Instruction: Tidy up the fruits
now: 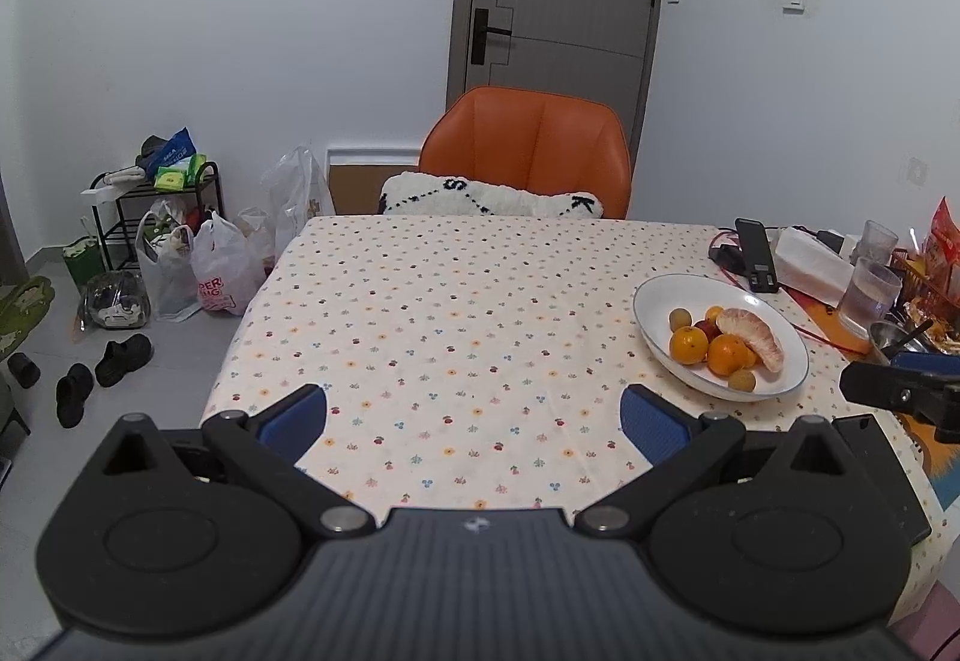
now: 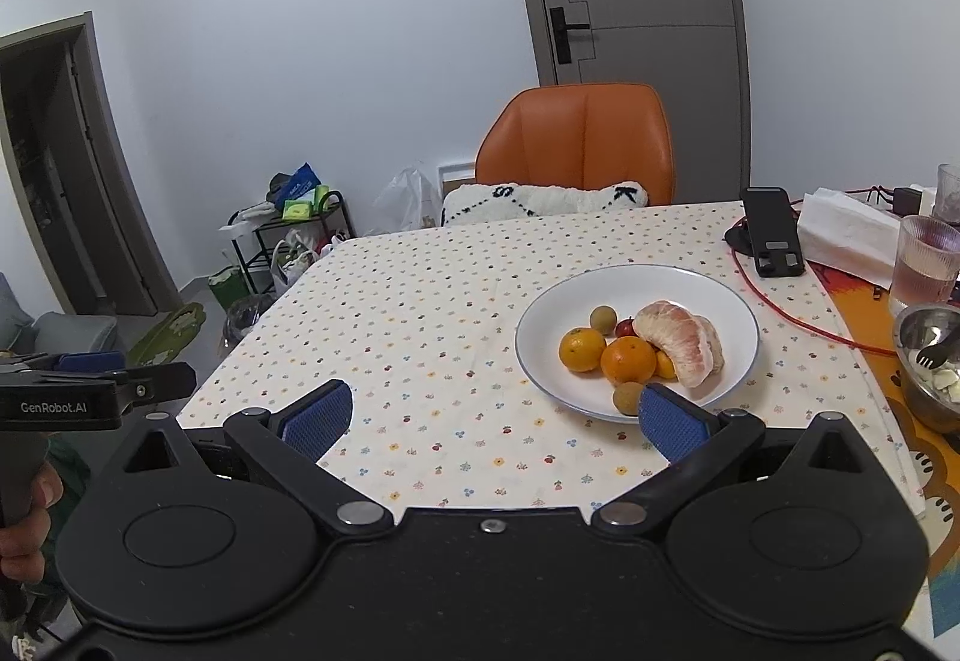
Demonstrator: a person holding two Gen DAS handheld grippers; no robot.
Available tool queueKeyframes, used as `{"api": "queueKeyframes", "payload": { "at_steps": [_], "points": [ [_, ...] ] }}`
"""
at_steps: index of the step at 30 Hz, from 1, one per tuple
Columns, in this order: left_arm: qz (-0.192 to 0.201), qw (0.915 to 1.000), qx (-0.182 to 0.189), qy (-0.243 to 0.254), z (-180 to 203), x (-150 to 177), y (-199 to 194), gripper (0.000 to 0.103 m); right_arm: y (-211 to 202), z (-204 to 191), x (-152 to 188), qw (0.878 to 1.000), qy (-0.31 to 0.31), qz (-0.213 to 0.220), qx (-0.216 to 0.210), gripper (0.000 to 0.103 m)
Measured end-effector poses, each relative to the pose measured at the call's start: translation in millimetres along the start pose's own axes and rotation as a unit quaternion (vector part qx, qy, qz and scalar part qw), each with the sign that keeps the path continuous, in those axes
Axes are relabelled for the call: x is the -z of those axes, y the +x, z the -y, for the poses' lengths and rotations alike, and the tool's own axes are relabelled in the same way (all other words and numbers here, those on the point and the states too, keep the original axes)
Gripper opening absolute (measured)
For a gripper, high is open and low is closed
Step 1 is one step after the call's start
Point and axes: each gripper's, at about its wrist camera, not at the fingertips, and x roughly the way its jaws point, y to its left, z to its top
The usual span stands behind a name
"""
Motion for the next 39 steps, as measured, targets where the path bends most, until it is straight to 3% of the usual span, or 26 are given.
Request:
{"api": "queueKeyframes", "payload": {
  "at_steps": [39],
  "points": [
    [-0.005,1.0,0.0,0.006,1.7,3.1,0.9,0.103,7.3,-6.0,1.0,1.0,-0.009,-0.012,-0.001,0.103]
  ]
}}
